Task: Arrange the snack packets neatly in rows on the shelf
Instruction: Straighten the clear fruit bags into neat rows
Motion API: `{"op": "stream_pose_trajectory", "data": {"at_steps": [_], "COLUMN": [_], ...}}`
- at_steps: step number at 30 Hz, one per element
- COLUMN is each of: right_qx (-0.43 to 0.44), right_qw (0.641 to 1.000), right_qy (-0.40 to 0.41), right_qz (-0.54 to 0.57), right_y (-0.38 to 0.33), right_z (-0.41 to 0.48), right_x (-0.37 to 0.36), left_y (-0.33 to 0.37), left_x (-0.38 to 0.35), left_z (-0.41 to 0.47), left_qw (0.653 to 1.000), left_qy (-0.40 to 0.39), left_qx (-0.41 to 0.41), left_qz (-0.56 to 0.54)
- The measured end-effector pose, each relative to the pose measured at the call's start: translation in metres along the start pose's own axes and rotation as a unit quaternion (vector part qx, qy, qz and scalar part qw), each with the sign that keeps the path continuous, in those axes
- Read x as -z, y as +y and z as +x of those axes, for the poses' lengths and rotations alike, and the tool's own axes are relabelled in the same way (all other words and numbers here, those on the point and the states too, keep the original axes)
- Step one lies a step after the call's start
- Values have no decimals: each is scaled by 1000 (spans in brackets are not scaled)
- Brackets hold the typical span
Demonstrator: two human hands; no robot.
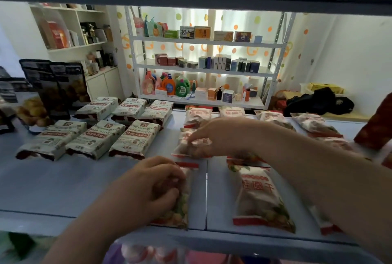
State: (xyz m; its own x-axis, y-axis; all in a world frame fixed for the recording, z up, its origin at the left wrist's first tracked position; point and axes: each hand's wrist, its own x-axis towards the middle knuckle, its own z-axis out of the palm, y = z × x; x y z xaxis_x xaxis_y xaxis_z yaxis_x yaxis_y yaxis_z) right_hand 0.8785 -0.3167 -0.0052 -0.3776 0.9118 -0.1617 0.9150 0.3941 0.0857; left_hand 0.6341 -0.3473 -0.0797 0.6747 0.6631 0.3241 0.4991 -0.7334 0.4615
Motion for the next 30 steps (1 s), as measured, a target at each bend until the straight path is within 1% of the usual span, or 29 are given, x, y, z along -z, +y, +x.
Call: {"op": "stream_pose_trajectory", "data": {"at_steps": [4,7,11,13,14,17,19,24,30], "right_qx": [-20,-29,-56,-79,-95,-137,-161,-208,-188], "right_qw": [1000,999,998,995,991,956,936,920,925], "right_qy": [14,14,15,52,89,231,285,322,319], "right_qz": [20,1,-2,17,42,116,133,82,88], "right_y": [-8,-11,-18,-22,-25,-41,-54,-64,-63], "right_z": [-5,-7,-16,-31,-42,-85,-111,-143,-150], "right_x": [-4,-5,-5,-5,-6,-24,-46,-96,-124], "left_y": [1,8,14,10,8,4,4,2,3], "left_x": [-7,-16,-24,-25,-24,-24,-26,-31,-34], "left_z": [7,13,16,13,12,9,9,10,11], "left_qw": [1000,999,997,994,993,993,993,994,994], "left_qy": [13,14,10,-10,-19,-31,-29,-12,20], "left_qx": [-14,-22,-28,-34,-37,-49,-52,-42,-38], "left_qz": [-15,-26,-78,-103,-109,-100,-100,-97,-97]}}
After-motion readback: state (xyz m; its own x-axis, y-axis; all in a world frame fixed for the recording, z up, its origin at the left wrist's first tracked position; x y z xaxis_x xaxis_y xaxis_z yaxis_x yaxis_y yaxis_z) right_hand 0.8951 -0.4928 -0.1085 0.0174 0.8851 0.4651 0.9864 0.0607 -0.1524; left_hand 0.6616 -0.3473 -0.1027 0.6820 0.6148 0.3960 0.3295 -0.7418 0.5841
